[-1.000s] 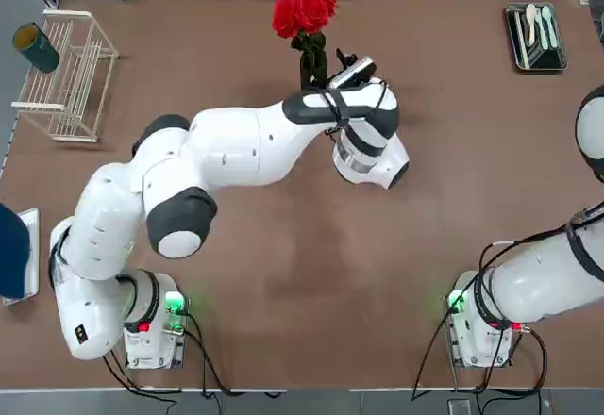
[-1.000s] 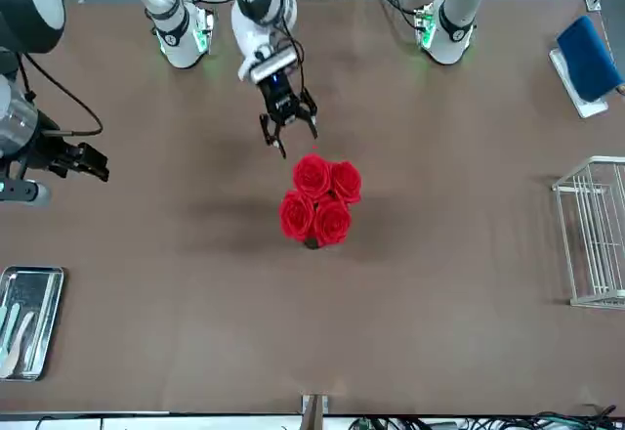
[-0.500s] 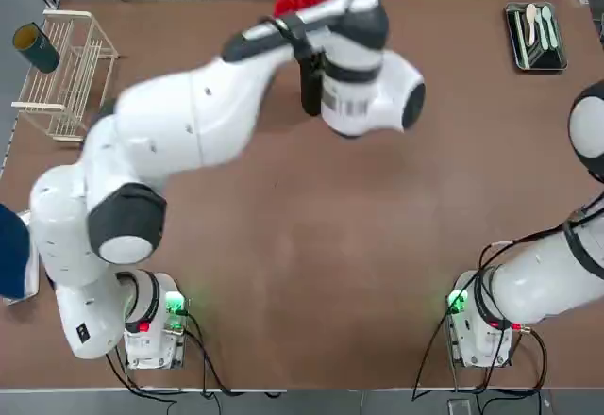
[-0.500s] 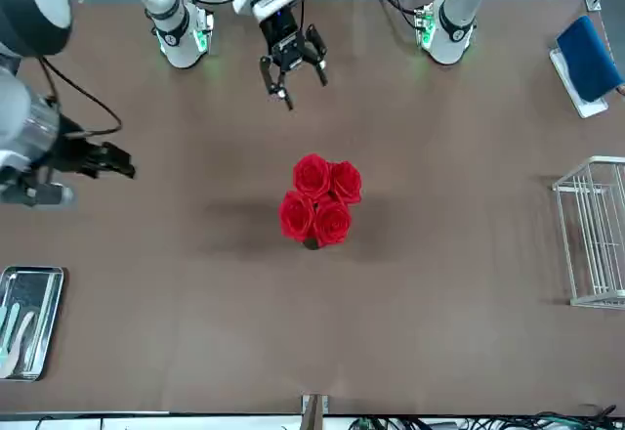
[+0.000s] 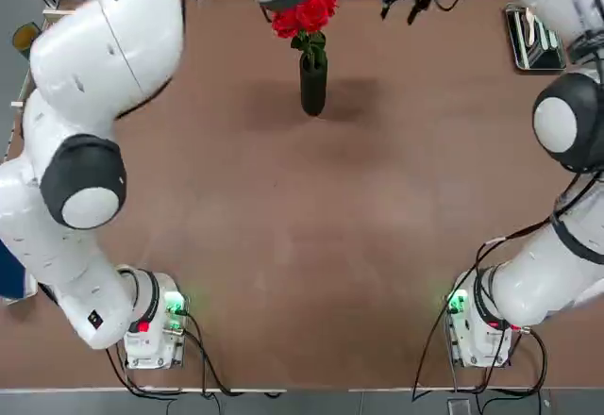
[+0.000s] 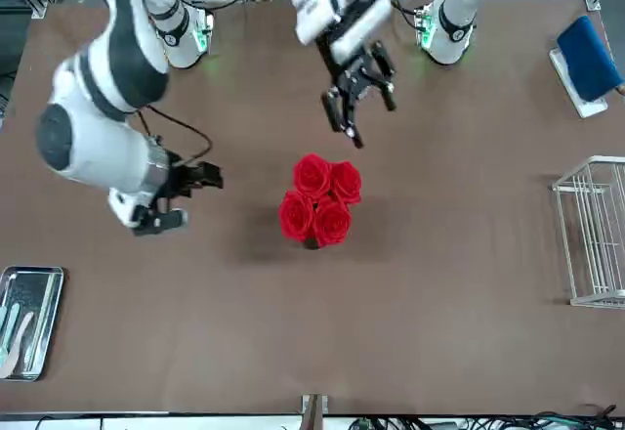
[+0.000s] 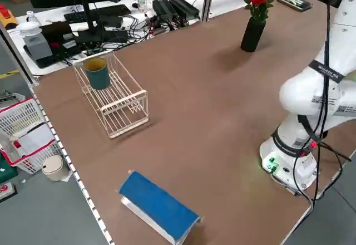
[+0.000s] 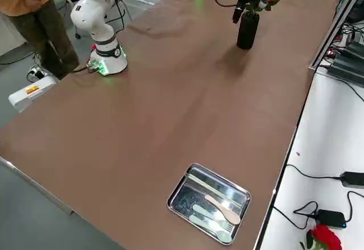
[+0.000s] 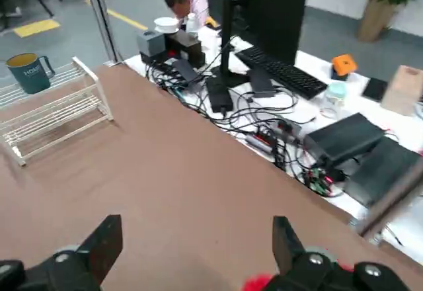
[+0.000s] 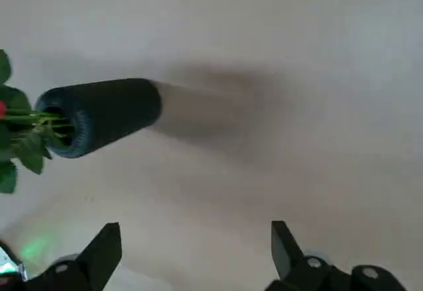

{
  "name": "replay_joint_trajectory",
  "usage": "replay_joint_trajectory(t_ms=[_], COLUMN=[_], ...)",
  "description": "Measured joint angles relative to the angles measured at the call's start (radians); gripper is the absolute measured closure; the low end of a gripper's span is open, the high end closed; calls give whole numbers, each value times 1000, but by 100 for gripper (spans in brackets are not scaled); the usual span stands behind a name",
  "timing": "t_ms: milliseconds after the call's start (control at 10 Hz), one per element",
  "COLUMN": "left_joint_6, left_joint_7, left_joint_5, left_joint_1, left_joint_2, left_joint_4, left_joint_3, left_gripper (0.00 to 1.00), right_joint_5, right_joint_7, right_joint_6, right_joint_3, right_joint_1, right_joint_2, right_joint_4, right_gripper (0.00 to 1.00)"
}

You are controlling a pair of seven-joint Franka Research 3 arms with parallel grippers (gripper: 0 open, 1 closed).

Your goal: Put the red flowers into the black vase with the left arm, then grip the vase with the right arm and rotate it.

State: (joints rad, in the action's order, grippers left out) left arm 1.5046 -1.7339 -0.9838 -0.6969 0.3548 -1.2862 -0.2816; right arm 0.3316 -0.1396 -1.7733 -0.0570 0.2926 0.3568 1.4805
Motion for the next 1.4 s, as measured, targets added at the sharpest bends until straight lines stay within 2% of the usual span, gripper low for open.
replay_joint_trajectory(t_ms=[300,400,700,1200,1400], left_joint_6=[36,37,82,149,130], left_joint_7=[159,238,448,954,1193], left_joint_5=[158,229,424,726,781], left_joint_1=[166,231,429,685,745], left_joint_2=[-42,-58,-120,-131,-134], left_joint_4=[-1,-1,-2,-11,-34], left_joint_3=[1,0,1,0,0], left_gripper=[0,0,0,0,0], right_joint_5=[0,-1,-6,-16,-18], right_joint_7=[-246,-274,-280,-280,-280], right_joint_6=[-237,-293,-382,-403,-441], right_joint_3=[-146,-168,-188,-200,-202], right_joint_1=[13,22,40,66,76], right_joint_2=[93,132,221,241,252], right_joint_4=[9,11,11,15,38], right_gripper=[0,0,0,0,0])
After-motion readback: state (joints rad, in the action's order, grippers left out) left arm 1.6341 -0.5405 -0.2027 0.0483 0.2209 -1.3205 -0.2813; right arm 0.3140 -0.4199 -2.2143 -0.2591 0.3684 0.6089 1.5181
